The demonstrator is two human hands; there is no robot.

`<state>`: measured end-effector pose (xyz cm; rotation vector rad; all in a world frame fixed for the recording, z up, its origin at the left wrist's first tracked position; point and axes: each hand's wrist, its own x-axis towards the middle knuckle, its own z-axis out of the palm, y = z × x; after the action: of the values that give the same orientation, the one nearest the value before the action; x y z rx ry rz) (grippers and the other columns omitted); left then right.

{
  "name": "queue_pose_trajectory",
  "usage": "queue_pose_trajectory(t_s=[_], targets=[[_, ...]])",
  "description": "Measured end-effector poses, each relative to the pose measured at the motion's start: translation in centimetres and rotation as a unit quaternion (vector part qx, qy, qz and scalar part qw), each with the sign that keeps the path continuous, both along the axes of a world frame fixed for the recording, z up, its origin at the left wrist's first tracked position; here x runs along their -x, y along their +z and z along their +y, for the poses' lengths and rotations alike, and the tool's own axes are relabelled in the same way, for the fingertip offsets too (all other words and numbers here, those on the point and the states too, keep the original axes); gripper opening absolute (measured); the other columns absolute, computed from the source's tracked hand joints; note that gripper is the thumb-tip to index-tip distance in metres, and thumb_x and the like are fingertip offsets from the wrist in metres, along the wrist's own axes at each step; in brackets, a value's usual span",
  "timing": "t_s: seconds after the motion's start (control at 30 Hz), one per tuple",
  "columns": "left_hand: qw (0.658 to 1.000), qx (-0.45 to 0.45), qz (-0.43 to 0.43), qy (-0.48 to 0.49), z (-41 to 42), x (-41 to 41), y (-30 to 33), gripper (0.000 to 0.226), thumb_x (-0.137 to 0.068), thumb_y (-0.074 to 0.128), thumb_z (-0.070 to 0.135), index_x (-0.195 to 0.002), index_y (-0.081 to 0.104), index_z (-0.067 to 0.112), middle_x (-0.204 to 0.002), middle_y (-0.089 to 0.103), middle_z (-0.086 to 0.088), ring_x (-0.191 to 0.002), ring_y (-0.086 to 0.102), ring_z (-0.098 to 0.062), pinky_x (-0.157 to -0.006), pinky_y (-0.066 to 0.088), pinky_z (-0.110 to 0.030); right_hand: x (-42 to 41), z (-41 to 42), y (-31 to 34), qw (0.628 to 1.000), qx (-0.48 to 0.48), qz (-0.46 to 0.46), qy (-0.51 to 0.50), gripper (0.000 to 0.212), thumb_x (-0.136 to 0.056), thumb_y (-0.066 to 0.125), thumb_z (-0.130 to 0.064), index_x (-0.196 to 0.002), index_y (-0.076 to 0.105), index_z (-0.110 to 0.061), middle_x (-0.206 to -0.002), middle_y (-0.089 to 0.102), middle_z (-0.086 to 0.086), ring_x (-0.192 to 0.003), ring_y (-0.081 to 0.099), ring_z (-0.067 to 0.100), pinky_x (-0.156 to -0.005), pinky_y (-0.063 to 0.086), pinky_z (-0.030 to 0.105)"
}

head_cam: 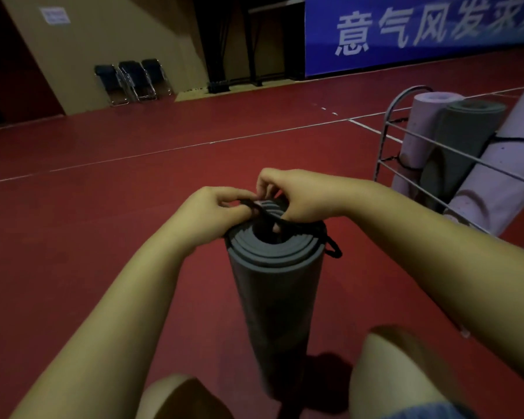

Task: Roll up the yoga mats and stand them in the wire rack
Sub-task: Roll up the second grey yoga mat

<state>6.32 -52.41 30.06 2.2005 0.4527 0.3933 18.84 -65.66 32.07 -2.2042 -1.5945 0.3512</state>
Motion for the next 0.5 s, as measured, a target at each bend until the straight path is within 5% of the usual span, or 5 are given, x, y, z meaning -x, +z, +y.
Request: queue_pose_trajectory(t_s=[0.1,0.2,0.33,0.4,0.5], targets=[[0.986,0.154,-0.02,0.052,1.8,-0.4,-1.4,0.019,-0.096,0.054,0.023,-0.082,0.067,0.019,-0.066,0.067,0.004,-0.048,0.058,-0.008,-0.047,0.05,-0.02,-1.2,0.4,0.1,0.999,0.026,0.032,-0.031,0.052,-0.073,0.079,-0.013,-0.114,0.051,-0.025,-0.11,0.061,-0.002,-0.098,0.061,0.016,-0.079,0.054,0.03],[0.984,0.167,0.039,0.053,3.0,0.1,-6.2,0.017,-0.098,0.05,0.024,-0.085,0.058,0.016,-0.077,0.064,-0.005,-0.062,0.063,-0.013,-0.049,0.05,-0.023,-2.9,1.1,-0.3,0.994,0.01,0.052,-0.093,0.047,-0.077,0.075,-0.01,-0.118,0.057,-0.027,-0.111,0.063,-0.002,-0.098,0.062,0.018,-0.079,0.054,0.031],[0.994,-0.05,0.062,0.069,2.0,1.1,-13.8,0.03,-0.09,0.058,0.042,-0.071,0.056,0.019,-0.08,0.047,0.002,-0.078,0.048,-0.01,-0.072,0.038,-0.027,-4.7,2.2,-0.5,0.987,0.003,0.054,-0.149,0.04,-0.078,0.073,-0.01,-0.113,0.064,-0.027,-0.114,0.065,0.002,-0.098,0.063,0.02,-0.086,0.055,0.037],[0.977,-0.198,-0.014,0.085,0.9,1.8,-13.4,0.038,-0.084,0.056,0.049,-0.07,0.061,0.014,-0.096,0.044,0.002,-0.095,0.042,-0.016,-0.084,0.035,-0.029,-5.0,2.7,-0.3,0.989,0.029,0.017,-0.144,0.036,-0.08,0.07,-0.013,-0.112,0.064,-0.029,-0.117,0.062,0.002,-0.101,0.061,0.022,-0.087,0.054,0.037],[0.936,-0.283,-0.2,0.054,-2.8,1.9,-8.4,0.035,-0.077,0.055,0.043,-0.061,0.055,0.012,-0.089,0.045,0.003,-0.086,0.044,-0.02,-0.074,0.032,-0.031,-4.6,3.8,-0.1,0.985,0.058,-0.078,-0.14,0.034,-0.085,0.066,-0.019,-0.119,0.059,-0.022,-0.123,0.058,0.007,-0.106,0.057,0.026,-0.079,0.049,0.029]])
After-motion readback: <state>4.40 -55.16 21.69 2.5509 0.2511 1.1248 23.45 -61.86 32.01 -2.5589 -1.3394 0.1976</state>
